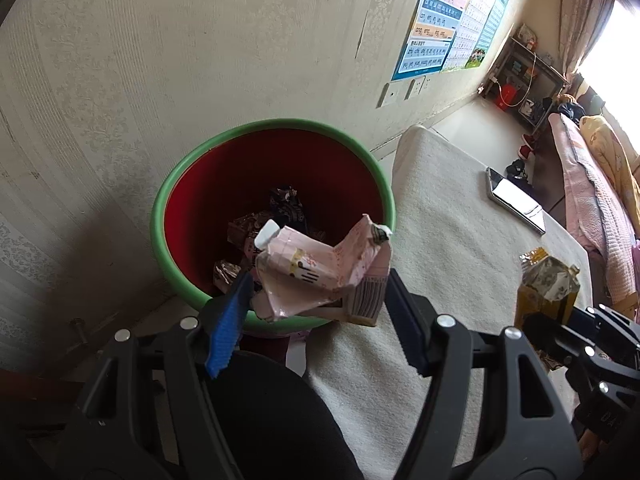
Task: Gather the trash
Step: 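Carry the pink paper over the bucket with the left tool while the right tool carries the yellow wrapper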
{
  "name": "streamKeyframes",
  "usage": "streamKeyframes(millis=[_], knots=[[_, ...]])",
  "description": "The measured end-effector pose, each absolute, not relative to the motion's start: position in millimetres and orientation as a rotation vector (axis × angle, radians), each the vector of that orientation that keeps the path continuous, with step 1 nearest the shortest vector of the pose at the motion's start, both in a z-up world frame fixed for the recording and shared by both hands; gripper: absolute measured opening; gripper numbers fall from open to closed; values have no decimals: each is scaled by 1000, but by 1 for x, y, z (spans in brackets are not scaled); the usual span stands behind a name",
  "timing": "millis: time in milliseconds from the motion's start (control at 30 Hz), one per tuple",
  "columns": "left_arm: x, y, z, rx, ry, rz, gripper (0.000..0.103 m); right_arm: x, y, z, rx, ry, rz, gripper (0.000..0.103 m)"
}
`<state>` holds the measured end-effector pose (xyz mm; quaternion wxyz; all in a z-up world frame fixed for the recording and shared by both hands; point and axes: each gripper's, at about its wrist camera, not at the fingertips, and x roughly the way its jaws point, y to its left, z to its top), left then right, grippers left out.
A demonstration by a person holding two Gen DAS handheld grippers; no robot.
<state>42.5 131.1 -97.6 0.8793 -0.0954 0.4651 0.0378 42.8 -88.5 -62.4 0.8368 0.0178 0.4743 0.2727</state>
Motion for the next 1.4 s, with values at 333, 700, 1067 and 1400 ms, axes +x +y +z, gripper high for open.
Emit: streamKeyframes(millis=[333,700,1067,1400], knots=[[42,132,-99,-207,971,78,64,42,-85,-63,22,1003,587,33],[40,139,-98,-212,961,91,64,46,-76,-61,10,992,602,34],[43,148,-99,-222,959,101,64,57,-64,-51,-17,968,621,34],[49,158,-94,-214,948,127,64,63,-53,-52,-36,970,644,34]])
